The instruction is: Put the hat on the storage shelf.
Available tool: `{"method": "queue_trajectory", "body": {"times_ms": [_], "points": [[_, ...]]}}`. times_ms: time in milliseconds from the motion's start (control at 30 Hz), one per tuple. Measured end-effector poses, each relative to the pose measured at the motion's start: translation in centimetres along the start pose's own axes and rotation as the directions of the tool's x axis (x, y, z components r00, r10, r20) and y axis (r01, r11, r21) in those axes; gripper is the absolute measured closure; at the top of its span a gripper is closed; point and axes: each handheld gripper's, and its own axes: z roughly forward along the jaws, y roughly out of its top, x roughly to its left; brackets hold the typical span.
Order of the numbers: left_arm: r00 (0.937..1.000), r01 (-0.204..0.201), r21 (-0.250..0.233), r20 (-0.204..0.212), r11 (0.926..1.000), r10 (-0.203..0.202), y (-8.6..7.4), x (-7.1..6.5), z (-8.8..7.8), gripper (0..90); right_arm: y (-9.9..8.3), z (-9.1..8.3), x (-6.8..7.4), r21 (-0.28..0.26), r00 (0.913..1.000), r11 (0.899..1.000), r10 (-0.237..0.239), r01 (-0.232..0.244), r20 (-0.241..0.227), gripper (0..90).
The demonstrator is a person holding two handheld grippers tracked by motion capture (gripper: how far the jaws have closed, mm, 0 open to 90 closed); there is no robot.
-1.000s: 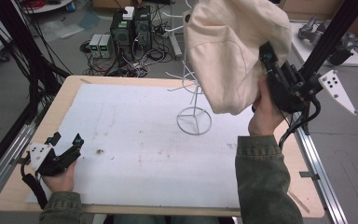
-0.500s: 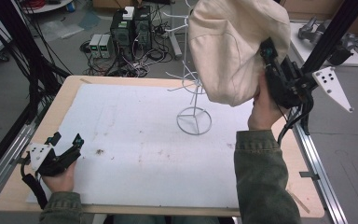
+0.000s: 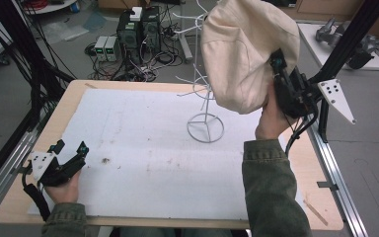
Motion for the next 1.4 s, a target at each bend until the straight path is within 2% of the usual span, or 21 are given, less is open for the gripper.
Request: {"method": "queue_trajectory", "body": {"times_ms": [200,333,433,500,933,967,1133,1167,1200,1233,1300,1400], "points": [[1.0,0.007,-0.002,0.003,1.0,-0.007,0.0,-0.1,0.0,26.8,-0.8,-0.2,0.1,0.012,1.0,1.0,0.0,0.0,0.008,76.2],[1.0,0.006,-0.005,0.005,1.0,-0.006,0.1,-0.1,-0.1,27.0,-1.6,-0.3,0.5,0.027,0.9998,0.999,-0.019,0.019,-0.007,76.2],[1.0,0.007,-0.003,0.003,1.0,-0.007,0.1,0.0,-0.1,27.0,-2.4,-0.7,0.7,0.056,0.9982,0.997,-0.06,0.06,-0.009,76.2],[1.0,0.008,-0.003,0.002,1.0,-0.008,0.1,0.0,-0.1,27.0,-3.0,-0.9,0.6,0.07,0.998,0.996,-0.062,0.062,-0.011,76.2],[0.9999,0.01,0.002,-0.001,0.9999,-0.01,0.0,0.0,-0.1,27.0,-5.8,-2.1,-0.2,0.145,0.9997,0.989,-0.024,0.022,0.01,75.2],[1.0,0.009,0.002,0.0,1.0,-0.009,0.0,-0.1,-0.1,27.0,-6.2,-2.1,-0.4,0.169,0.9997,0.985,-0.024,0.023,0.004,74.6],[1.0,0.008,0.003,0.001,1.0,-0.008,0.0,-0.1,-0.1,27.0,-6.9,-2.1,-0.4,0.219,0.9992,0.975,-0.038,0.039,-0.007,73.7],[1.0,0.01,0.001,-0.001,1.0,-0.01,0.0,-0.1,-0.1,27.0,-7.4,-1.9,-0.5,0.272,0.9989,0.961,-0.042,0.046,-0.021,73.3],[1.0,0.01,0.001,-0.001,1.0,-0.01,0.0,-0.1,-0.1,27.0,-7.4,-1.9,-0.5,0.272,0.9989,0.961,-0.042,0.046,-0.021,73.3],[1.0,0.01,0.002,-0.001,1.0,-0.01,0.0,-0.1,-0.1,27.0,-8.1,-2.0,-0.4,0.302,0.9974,0.951,-0.069,0.071,-0.02,73.3],[0.9999,0.01,0.003,0.001,0.9999,-0.01,0.0,-0.1,-0.1,27.0,-8.5,-2.1,-0.4,0.309,0.9961,0.947,-0.087,0.087,-0.015,72.8],[1.0,0.008,0.003,0.001,1.0,-0.008,0.0,-0.1,-0.1,27.0,-8.6,-2.1,-0.3,0.313,0.9962,0.946,-0.085,0.086,-0.017,72.0]]}}
